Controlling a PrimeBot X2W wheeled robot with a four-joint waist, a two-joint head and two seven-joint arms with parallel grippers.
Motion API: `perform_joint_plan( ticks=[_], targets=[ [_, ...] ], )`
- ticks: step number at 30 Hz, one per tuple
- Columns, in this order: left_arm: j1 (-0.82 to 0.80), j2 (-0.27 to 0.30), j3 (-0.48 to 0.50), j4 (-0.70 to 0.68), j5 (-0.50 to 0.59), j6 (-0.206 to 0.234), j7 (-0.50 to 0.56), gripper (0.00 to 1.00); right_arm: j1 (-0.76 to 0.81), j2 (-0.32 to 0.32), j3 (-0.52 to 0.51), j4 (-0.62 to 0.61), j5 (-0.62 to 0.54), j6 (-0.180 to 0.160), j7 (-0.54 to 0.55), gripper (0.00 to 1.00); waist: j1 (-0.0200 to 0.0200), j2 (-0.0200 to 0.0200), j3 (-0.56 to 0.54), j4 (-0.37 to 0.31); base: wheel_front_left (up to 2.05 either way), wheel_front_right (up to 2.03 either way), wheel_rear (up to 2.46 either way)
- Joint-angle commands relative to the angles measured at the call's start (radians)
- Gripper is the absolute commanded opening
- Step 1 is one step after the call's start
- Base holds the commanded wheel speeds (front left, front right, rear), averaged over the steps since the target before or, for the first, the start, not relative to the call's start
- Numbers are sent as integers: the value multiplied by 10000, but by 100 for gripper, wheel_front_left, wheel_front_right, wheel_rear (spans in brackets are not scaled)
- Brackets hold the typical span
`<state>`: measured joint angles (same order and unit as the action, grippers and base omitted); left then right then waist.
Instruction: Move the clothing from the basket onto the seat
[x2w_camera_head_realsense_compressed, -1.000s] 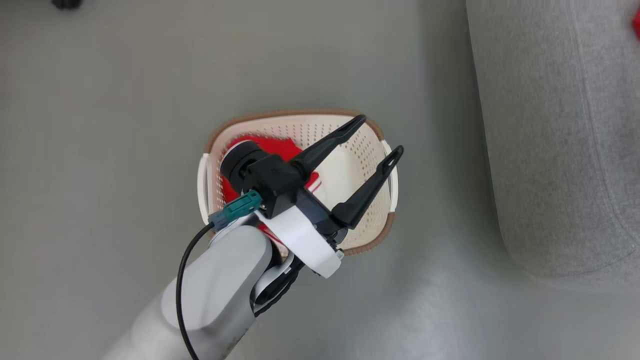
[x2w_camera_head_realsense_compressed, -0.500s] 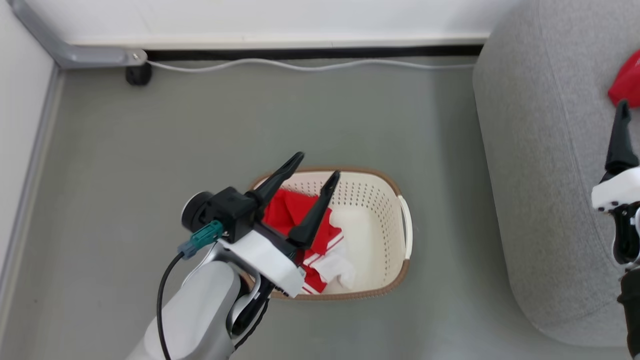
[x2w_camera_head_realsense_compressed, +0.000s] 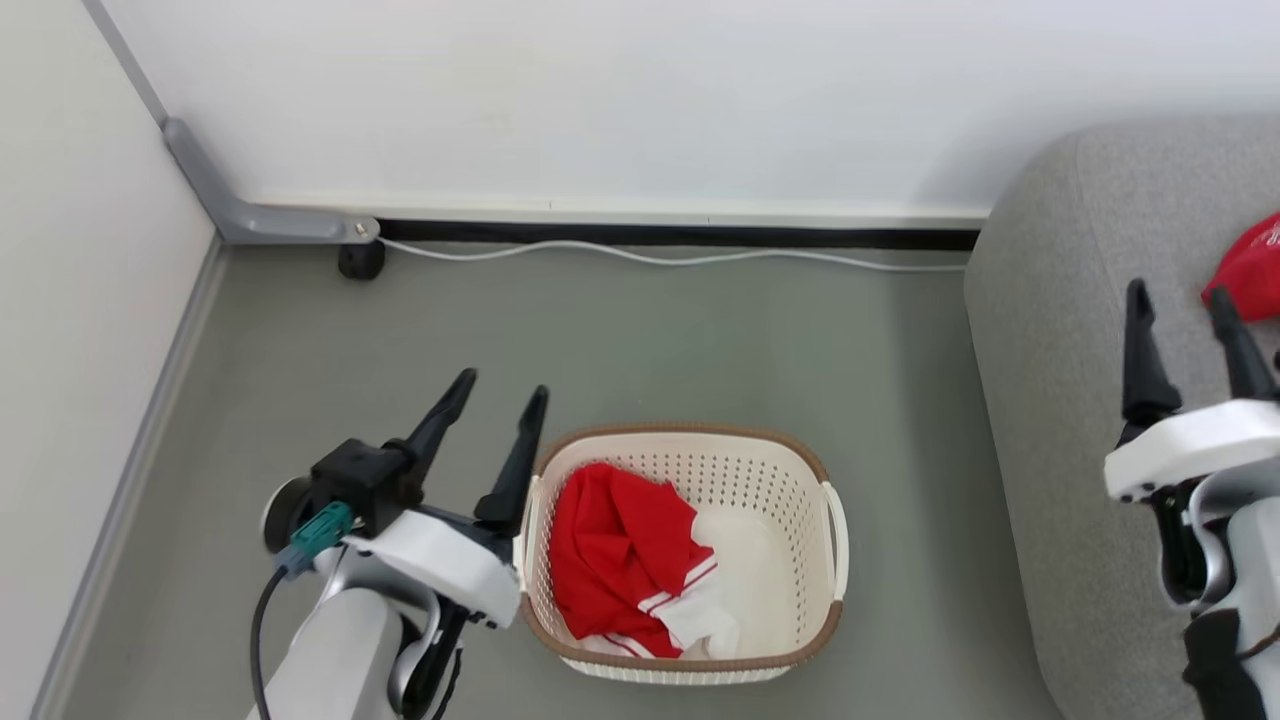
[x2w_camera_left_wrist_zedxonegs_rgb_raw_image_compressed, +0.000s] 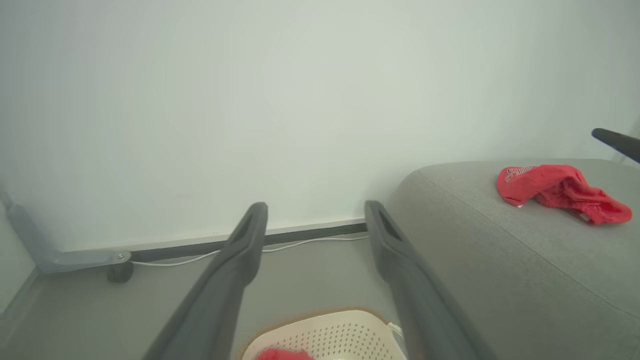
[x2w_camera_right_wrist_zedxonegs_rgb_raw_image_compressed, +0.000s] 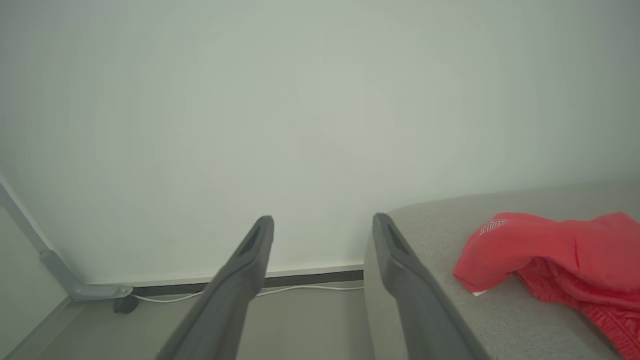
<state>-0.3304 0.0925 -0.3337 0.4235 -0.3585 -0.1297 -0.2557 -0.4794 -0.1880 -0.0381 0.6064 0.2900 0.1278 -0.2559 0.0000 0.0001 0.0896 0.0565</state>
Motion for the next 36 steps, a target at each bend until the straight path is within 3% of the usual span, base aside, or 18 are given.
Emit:
perform_joint_plan(
  ticks=[1, 11, 17, 24, 36],
  targets=[
    [-45, 127, 435, -173, 99, -7, -61, 100, 103, -29, 242, -311, -95, 29, -59, 100, 0, -1, -162, 77, 0, 0, 0],
    [1016, 17, 2551, -169, 953, 232, -61, 100, 1261, 427, 830, -1258, -250, 29, -59, 100, 0, -1, -788, 129, 0, 0, 0],
    [1633, -83, 3343, -407, 1336, 207, -61, 100, 1944, 621, 972, -1761, -440, 29, -59, 100, 0, -1, -914, 81, 0, 0, 0],
    [2373, -253, 3786, -685, 1609, 135, -61, 100, 2770, 907, 931, -2130, -770, 29, -59, 100, 0, -1, -1069, -82, 0, 0, 0],
    [2571, -391, 3726, -821, 1791, 49, -61, 100, 3023, 1029, 861, -1973, -1055, 29, -59, 100, 0, -1, -1072, -247, 0, 0, 0]
  ],
)
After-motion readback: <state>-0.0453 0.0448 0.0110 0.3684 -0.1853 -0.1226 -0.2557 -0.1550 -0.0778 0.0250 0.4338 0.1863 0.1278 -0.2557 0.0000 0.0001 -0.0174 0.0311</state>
